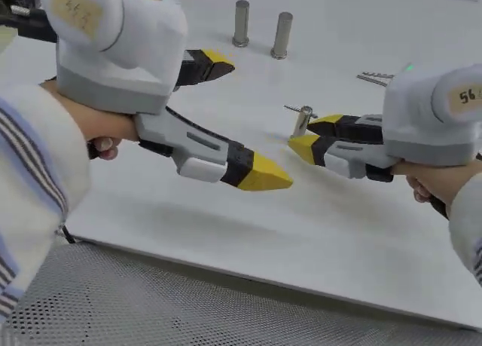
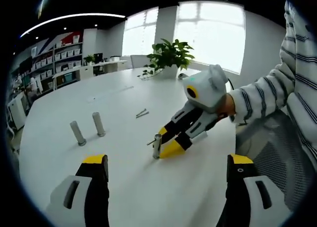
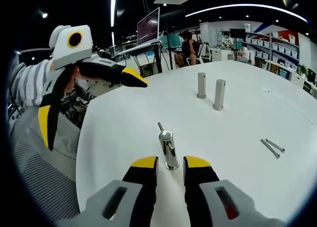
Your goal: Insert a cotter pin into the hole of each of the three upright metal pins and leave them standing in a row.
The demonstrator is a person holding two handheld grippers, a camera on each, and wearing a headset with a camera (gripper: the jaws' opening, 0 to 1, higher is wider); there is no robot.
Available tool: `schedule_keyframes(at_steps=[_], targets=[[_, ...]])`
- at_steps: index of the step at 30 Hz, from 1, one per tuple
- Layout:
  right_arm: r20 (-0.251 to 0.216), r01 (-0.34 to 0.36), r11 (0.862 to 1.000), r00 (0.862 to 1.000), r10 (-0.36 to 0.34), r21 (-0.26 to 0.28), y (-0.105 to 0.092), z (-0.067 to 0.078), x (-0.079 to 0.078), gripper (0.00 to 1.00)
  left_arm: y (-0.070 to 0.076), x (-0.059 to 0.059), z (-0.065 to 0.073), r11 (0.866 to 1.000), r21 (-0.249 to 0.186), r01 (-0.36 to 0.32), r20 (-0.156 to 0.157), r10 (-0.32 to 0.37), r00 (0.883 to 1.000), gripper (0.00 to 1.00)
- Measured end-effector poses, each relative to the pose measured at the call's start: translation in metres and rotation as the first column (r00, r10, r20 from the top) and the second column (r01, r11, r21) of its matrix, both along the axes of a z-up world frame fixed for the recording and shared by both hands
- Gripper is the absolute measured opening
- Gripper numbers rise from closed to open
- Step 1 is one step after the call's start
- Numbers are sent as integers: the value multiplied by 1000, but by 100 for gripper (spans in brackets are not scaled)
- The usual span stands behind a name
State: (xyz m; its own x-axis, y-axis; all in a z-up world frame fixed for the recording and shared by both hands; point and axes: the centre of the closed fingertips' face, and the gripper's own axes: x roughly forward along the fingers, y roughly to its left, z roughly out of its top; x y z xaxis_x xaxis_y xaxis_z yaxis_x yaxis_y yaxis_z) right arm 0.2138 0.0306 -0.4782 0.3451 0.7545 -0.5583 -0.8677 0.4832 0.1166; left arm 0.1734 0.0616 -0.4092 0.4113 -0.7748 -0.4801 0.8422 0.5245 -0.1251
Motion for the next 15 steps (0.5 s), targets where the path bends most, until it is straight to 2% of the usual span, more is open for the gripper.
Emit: schedule_keyframes(at_steps=[9,15], targets=[[14,-1,1000,1000,1,-10,3,-2,2,11,11,-12,-8,1000,18,-10,-23,10,1000,99],[22,-15,1000,1000,16,-12,5,-4,1,5,10,-15,-6,1000,14,-24,-23,24,999,99]])
